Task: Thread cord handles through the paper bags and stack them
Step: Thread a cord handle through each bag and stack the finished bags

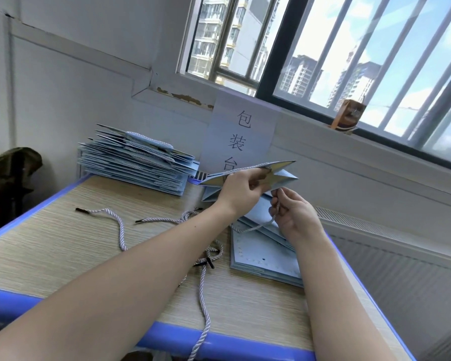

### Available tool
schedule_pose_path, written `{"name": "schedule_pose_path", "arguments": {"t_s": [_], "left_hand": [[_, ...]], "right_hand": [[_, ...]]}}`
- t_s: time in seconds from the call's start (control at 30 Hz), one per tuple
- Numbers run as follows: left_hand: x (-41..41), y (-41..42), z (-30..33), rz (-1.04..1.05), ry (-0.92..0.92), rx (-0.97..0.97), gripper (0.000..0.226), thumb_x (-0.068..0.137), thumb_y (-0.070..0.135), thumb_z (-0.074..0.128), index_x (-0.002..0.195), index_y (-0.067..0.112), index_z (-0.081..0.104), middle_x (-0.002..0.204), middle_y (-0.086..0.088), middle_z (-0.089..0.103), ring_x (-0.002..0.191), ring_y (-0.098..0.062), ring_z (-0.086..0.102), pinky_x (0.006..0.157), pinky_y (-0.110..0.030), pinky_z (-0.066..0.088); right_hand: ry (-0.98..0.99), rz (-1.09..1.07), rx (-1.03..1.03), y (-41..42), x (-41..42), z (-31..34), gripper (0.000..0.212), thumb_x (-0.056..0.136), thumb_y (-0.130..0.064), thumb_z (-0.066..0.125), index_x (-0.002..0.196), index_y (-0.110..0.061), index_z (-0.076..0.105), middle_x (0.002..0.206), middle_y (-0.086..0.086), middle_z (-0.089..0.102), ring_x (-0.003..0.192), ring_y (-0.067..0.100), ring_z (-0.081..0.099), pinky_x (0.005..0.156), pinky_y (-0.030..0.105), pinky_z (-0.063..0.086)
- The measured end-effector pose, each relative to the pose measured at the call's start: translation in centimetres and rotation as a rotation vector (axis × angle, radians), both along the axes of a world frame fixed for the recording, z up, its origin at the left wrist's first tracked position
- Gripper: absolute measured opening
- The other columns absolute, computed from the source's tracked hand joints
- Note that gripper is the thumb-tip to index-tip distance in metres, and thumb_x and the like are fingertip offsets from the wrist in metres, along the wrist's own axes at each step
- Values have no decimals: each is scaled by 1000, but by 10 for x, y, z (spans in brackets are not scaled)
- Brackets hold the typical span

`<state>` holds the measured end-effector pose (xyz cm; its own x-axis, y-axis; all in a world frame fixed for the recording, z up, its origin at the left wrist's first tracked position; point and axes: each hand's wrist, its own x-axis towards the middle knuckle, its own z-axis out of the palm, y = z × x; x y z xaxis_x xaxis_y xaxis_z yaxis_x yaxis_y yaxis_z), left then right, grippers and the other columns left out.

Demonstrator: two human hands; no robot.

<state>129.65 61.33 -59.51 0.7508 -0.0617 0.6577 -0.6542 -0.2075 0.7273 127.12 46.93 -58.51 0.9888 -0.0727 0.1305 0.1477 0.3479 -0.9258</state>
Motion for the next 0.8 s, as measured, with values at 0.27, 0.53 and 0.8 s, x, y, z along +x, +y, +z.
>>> {"name": "schedule_pose_path", "arguments": {"t_s": [0.27, 0.53, 0.8], "left_hand": [[2, -2, -1, -6, -2, -16, 33, 90, 4, 66, 122, 10, 69, 112, 0, 74, 106, -12, 69, 100, -37, 52], [1, -4, 0, -36, 38, -33, 28, 90, 2, 66, 117, 7, 71, 106, -4, 75, 99, -12, 71, 98, -37, 54], [-1, -3, 1, -9, 27, -20, 28, 88, 2, 65, 115, 9, 70, 104, -2, 76, 99, -13, 71, 97, -37, 54]], "right_hand": [[59, 81, 69, 4, 2, -3, 14, 102, 0, 47, 107, -3, 60, 74, 4, 69, 55, 10, 60, 49, 21, 49], [35, 36, 96, 5, 4, -4, 16, 101, 2, 47, 99, -4, 61, 78, 8, 64, 53, 10, 58, 48, 22, 48], [49, 45, 98, 9, 4, -4, 10, 99, 0, 53, 100, -7, 60, 74, 7, 67, 52, 12, 59, 50, 23, 51]]}}
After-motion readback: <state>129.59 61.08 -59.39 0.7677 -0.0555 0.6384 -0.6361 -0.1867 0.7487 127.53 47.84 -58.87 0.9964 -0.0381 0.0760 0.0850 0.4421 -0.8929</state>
